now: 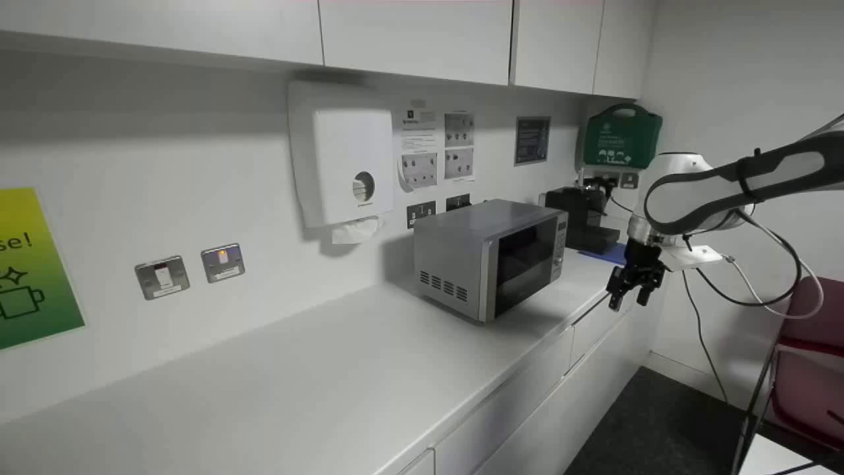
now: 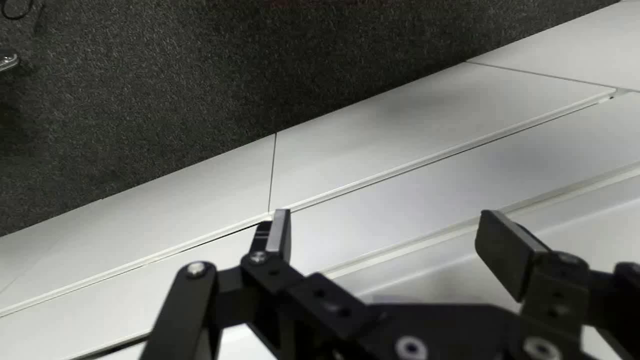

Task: Press the microwave button

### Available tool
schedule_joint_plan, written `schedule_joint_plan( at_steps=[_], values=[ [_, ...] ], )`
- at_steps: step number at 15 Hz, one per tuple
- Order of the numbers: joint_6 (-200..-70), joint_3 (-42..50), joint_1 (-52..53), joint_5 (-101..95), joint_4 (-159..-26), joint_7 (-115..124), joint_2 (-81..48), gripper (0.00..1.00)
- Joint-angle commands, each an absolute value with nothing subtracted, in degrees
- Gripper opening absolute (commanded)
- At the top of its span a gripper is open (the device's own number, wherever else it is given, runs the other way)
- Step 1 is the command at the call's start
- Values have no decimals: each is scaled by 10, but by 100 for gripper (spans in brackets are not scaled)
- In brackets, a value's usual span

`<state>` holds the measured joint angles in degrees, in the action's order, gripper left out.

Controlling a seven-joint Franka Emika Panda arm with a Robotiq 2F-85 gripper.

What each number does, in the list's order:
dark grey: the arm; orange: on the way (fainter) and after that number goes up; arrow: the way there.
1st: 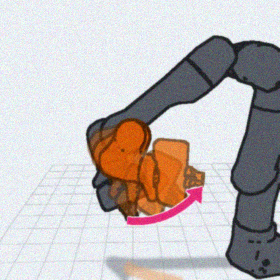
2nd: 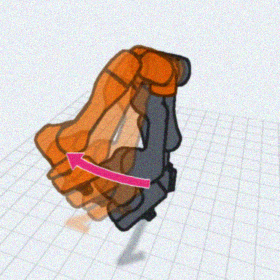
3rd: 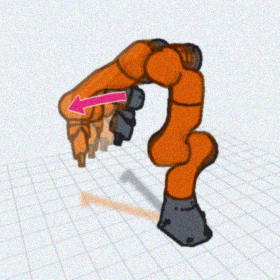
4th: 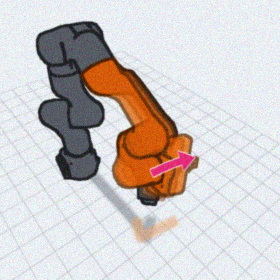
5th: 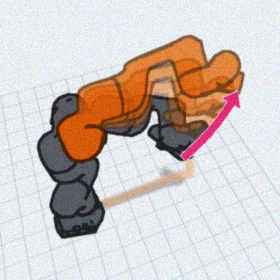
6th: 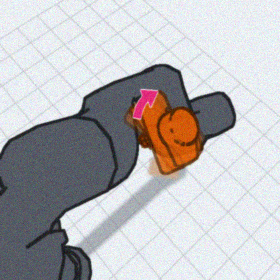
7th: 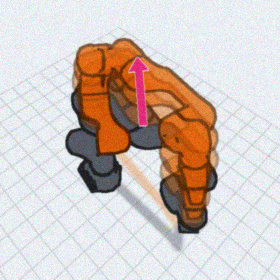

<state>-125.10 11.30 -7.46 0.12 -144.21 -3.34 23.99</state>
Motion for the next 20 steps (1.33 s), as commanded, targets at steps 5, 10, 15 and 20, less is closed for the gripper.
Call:
schedule_joint_plan(
  at_steps=[5,10,15,20],
  values=[
    [-1250,107,-81,4,-1441,-36,239,100],
    [-1372,110,-77,89,-1436,30,207,100],
    [-1475,115,-70,191,-1426,84,168,100],
    [-1528,124,-62,315,-1401,110,142,100]
  ],
)
